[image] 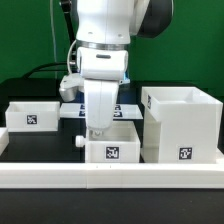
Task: Assemble drawer
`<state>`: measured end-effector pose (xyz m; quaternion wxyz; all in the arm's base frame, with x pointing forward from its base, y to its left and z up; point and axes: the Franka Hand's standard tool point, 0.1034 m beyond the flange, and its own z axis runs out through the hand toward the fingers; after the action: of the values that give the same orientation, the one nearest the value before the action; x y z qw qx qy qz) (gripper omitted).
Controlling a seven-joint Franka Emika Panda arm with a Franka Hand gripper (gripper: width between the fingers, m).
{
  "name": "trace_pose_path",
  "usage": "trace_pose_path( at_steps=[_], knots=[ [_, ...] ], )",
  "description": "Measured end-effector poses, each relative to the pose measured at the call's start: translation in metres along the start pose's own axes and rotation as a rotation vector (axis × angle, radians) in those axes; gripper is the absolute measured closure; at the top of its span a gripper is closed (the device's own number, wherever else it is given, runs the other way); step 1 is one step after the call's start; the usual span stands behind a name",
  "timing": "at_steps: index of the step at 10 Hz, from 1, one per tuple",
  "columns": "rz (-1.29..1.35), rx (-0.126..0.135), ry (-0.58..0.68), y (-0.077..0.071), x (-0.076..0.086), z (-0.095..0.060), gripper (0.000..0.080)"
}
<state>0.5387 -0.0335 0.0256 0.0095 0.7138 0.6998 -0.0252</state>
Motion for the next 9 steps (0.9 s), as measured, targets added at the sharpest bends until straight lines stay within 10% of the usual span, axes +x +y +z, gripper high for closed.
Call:
trace_pose_path(
  at_steps=[2,5,9],
  knots=[
    [0.003,0.001,0.000,-0.0010,-0.0015,0.0010,0.0757],
    [-0.052,-0.083,0.006,0.0019,0.0008,0.0091,0.0757],
    [-0.030,-0.071,0.005,0.0019,-0.0019,0.0091,0.0757]
  ],
)
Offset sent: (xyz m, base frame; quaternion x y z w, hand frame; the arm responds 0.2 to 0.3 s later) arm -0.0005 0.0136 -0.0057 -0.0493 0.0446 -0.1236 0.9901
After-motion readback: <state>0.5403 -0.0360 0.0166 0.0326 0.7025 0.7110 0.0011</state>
